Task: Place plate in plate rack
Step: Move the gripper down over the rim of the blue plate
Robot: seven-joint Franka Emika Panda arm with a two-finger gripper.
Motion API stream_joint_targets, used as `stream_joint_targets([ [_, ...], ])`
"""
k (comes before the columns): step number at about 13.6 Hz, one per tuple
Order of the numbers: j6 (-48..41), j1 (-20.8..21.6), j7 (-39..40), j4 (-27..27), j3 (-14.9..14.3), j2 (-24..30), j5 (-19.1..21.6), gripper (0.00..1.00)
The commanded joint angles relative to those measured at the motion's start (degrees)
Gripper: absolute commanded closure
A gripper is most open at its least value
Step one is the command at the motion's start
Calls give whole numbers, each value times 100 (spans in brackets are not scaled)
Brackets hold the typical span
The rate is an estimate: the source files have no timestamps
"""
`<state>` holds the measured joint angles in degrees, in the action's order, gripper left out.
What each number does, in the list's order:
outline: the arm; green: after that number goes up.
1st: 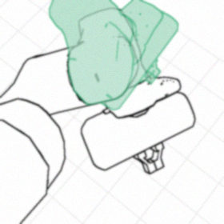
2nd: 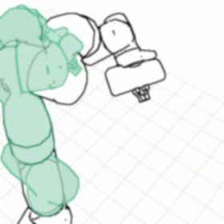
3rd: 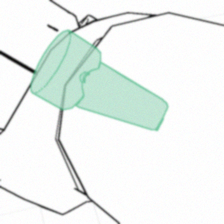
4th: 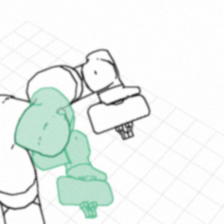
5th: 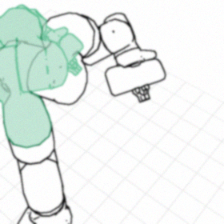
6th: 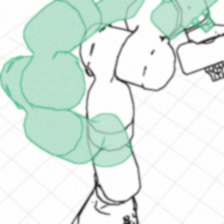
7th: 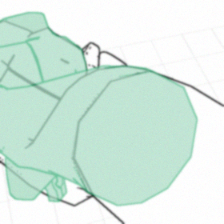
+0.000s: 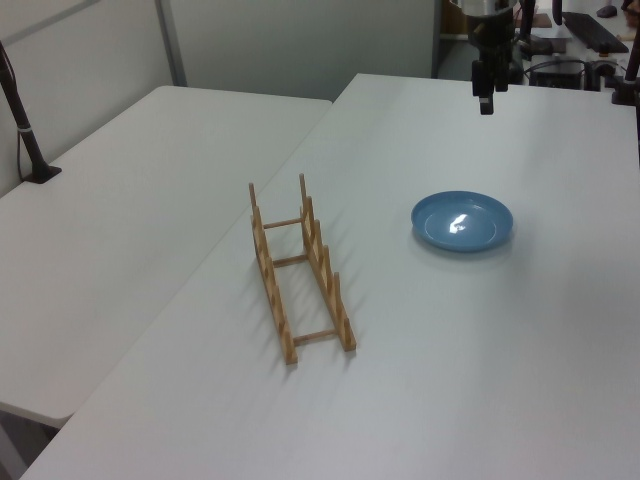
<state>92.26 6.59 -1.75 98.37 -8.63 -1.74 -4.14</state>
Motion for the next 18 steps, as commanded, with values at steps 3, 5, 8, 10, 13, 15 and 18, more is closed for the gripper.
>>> stream_joint_targets([
  [3, 275, -18, 728, 42, -24, -213, 308, 0],
  [5, 284, -18, 720, 50, -24, -221, 308, 0],
  [8, 293, -18, 746, 50, -24, -291, 308, 0],
  [10, 336, -35, 833, 50, -24, -379, 317, 0],
  [13, 451, -158, 1543, 50, -217, -660, 728, 10],
  [15, 512, -176, 1940, 42, -401, -836, 835, 10],
  [18, 1003, -299, 2029, 33, -420, -1274, 827, 10],
])
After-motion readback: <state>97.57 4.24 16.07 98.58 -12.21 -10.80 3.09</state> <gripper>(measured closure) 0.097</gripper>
